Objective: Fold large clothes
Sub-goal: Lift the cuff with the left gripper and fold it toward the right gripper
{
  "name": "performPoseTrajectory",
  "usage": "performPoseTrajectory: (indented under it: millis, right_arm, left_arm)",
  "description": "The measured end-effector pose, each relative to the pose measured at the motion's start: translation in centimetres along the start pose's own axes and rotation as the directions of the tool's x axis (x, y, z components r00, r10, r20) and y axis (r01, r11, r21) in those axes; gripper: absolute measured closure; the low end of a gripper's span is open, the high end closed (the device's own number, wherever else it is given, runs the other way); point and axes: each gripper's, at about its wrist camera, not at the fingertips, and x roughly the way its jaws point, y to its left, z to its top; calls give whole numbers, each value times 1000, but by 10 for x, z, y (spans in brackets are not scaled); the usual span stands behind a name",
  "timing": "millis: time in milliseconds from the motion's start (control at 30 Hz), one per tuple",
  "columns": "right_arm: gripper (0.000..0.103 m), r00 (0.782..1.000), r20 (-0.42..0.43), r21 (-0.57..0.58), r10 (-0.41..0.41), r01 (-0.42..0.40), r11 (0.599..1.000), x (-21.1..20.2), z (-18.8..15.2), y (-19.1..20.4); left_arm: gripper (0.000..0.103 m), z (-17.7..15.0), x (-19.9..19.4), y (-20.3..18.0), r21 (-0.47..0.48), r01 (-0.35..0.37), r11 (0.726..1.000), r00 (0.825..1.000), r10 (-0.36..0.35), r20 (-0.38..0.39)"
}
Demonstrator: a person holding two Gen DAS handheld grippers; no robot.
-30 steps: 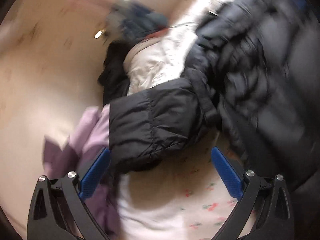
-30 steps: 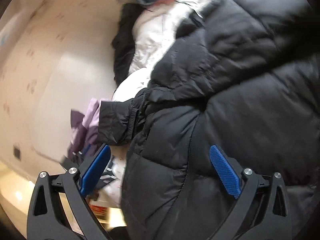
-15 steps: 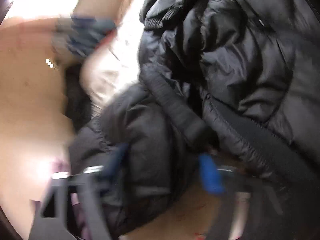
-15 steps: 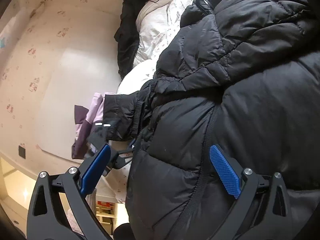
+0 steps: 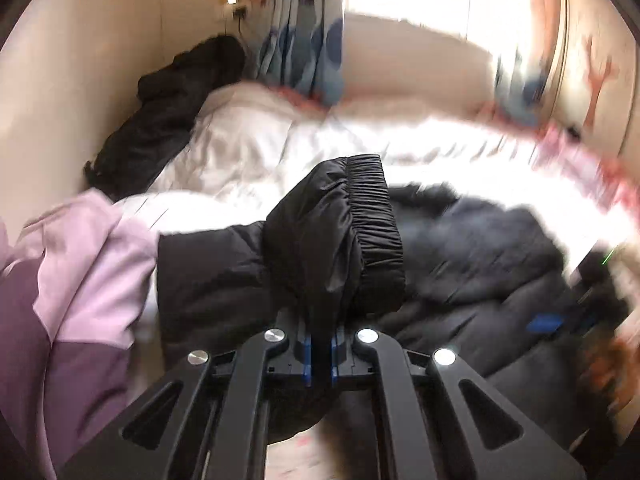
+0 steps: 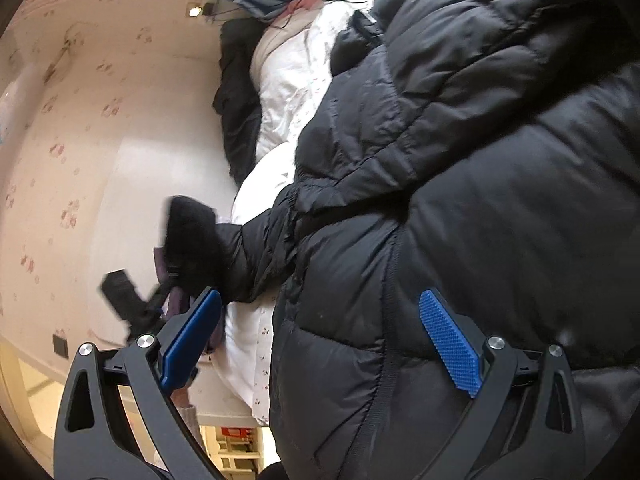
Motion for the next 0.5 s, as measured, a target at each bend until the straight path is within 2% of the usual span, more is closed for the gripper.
performPoseTrajectory:
  millis: [100, 200, 333, 500]
  right_arm:
    - [7, 1000, 19, 28, 12, -12, 1000, -7, 3, -4]
    - [7, 998, 52, 49, 27, -30, 998, -18, 7, -6]
    - [7, 991, 120, 56, 54, -62, 997, -39, 14, -5]
    - [7, 966, 247, 50, 78, -93, 994, -78, 24, -4]
  left_arm:
    - [96, 24, -11, -13, -58, 88, 994, 994, -83, 72]
    - [96, 45, -19, -31, -90, 170, 981, 979, -158, 132]
    - [96, 73, -30, -74, -76, 304, 950, 937, -284, 204]
    - [96, 102, -18, -168, 37, 457, 889, 863, -453, 225]
